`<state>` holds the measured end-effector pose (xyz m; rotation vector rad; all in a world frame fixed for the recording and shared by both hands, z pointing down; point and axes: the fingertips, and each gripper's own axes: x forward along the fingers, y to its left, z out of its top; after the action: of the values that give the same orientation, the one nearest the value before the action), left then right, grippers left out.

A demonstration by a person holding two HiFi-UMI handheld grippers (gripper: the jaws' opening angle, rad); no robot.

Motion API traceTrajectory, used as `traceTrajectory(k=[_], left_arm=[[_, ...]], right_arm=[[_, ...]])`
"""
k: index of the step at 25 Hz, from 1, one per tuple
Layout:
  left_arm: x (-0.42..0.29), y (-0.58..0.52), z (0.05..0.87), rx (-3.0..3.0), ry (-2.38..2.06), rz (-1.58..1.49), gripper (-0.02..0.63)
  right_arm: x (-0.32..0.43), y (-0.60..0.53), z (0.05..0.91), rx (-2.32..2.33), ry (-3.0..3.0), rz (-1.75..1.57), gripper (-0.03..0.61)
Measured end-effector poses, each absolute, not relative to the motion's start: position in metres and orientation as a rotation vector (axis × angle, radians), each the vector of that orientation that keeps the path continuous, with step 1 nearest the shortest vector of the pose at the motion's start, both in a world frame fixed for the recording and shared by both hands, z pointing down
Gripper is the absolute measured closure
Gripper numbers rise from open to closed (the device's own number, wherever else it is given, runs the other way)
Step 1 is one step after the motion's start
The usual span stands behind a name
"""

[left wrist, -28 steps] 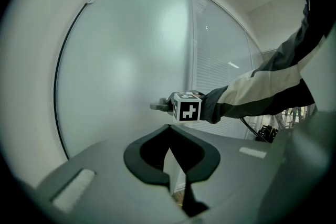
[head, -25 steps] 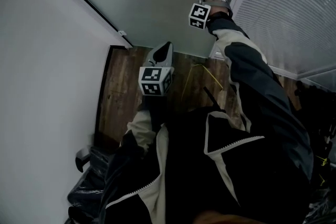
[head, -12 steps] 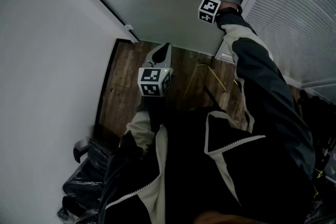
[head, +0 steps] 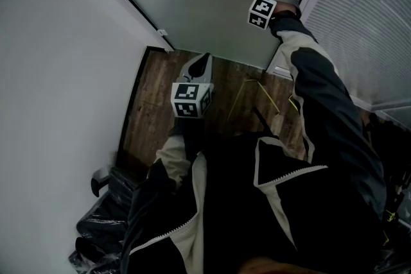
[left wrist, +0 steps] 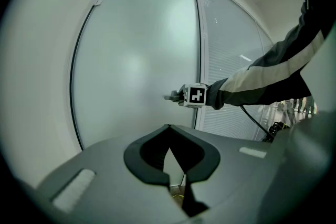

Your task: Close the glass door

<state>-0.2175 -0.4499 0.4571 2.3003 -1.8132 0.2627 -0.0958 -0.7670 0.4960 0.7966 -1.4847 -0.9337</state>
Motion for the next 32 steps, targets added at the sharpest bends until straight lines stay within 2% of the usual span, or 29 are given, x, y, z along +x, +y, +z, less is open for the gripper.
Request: traceTrajectory(k=[1, 6, 10, 16, 19, 21, 32], left_arm=[[-0.218, -0.450, 0.456, 2.299, -1.812, 0.261, 0.607], [-0.211, -0.454, 0.450, 2.328, -1.779, 0.230, 0.607], [-0.200, -0.466, 0.442, 2.370, -1.735, 0.176, 0.607], [-0.183, -0.484, 0.432, 2.407, -1.688, 0.107, 0.607], [-0.171, -0.489, 0.427, 2.424, -1.666, 0.076, 0.607], [-0.163, -0.492, 0.424, 2.436, -1.658, 0.067, 0.607], [-0.137, -0.504, 0.417, 2.468, -1.628, 0.056, 0.607]], right_arm=[[-0.096, -0.762, 0.497, 0.799, -1.516, -0.912, 0.366], [-0.100, -0.718, 0.492, 0.856, -1.711, -0.834, 0.318], [-0.099, -0.658, 0.476, 0.978, -2.050, -0.553, 0.326], [-0.097, -0.572, 0.441, 1.077, -2.518, -0.106, 0.441], [-0.084, -0.544, 0.428, 1.122, -2.626, 0.007, 0.538], [-0.077, -0.535, 0.424, 1.148, -2.653, 0.040, 0.574], [-0.061, -0.529, 0.428, 1.197, -2.631, 0.093, 0.578]])
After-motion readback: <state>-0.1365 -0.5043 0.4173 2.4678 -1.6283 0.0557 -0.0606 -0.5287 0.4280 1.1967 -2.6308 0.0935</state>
